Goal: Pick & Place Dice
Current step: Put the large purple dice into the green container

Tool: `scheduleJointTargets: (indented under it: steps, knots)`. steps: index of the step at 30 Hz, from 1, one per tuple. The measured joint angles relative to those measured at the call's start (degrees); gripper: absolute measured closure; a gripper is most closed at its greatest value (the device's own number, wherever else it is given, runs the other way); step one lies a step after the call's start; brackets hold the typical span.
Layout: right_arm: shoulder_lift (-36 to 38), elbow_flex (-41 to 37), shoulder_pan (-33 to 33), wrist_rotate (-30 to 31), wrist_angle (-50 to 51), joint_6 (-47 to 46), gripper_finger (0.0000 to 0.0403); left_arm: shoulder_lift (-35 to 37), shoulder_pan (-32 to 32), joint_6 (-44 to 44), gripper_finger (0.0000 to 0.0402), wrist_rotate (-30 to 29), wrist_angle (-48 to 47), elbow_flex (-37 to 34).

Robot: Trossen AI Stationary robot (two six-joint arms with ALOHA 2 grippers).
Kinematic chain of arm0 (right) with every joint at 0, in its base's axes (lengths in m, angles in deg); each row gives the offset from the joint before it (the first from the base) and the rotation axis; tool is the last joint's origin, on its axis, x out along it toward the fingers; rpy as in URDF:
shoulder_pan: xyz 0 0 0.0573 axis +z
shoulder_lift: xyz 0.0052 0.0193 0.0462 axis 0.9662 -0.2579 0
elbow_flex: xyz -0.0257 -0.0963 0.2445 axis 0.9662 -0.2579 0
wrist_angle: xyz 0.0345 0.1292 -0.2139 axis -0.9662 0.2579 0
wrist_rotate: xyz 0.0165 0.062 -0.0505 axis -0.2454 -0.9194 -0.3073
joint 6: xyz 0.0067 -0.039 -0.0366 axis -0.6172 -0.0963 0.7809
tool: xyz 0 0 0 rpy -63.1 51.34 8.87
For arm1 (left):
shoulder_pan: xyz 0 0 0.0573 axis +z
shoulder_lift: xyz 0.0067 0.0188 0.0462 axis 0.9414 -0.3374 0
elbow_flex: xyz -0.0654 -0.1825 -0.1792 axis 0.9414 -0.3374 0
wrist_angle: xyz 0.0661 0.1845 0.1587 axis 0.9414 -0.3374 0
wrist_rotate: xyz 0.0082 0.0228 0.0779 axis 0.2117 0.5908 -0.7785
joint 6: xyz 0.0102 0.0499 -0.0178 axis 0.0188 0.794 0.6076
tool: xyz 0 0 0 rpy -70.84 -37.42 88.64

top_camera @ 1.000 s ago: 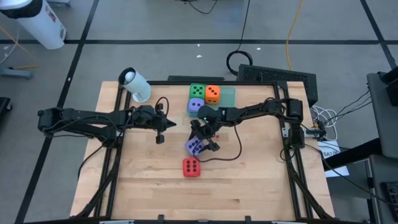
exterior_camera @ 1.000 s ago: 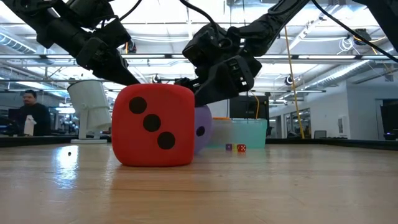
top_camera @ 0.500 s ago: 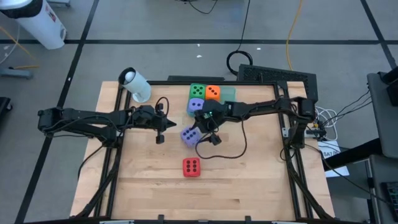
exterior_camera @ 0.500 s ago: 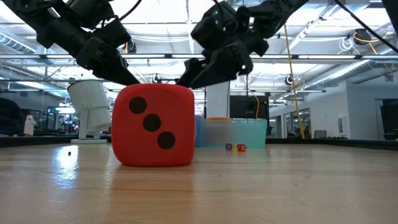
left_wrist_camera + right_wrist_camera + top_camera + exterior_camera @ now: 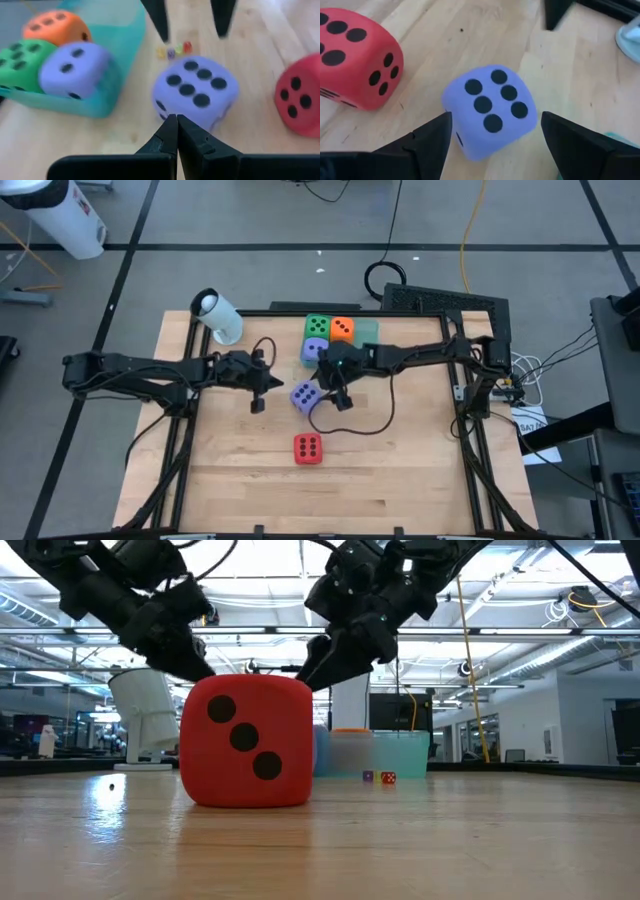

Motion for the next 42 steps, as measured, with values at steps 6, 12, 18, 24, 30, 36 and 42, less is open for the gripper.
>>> scheduleJointTargets:
  steps: [6,12,18,24,30,36,42]
  knots:
    - [0.0,-2.72,0.01,-0.01,-0.48,-3.47,0.0109,-5.88,-0.77,-0.5,0.0394,0.26,-0.35,-0.06]
    - [0.02,-8.59,1.04,0.33,-8.7,-4.9,0.0108,-10.17,-0.48,1.49,0.0394,-2.33,0.3,0.41]
    - [0.02,-13.74,1.23,0.48,-19.19,-1.37,0.0107,-12.3,0.41,-0.52,0.0394,-2.63,0.46,2.83]
    - [0.02,-15.43,1.23,3.16,-22.42,5.14,0.007,-18.19,0.06,2.18,0.0394,0.6,2.69,6.01]
    - [0.02,-15.43,1.41,5.86,-24.75,6.65,0.0008,-23.92,0.0,3.89,0.0394,1.6,2.87,10.0]
    - [0.11,-15.43,0.89,5.39,-23.39,6.67,0.0004,-27.72,0.11,6.05,0.0394,0.83,3.71,13.19]
    - [-0.94,-15.41,-0.94,1.43,-22.52,4.21,0.0003,-30.0,0.13,8.88,0.0394,0.84,7.12,14.65]
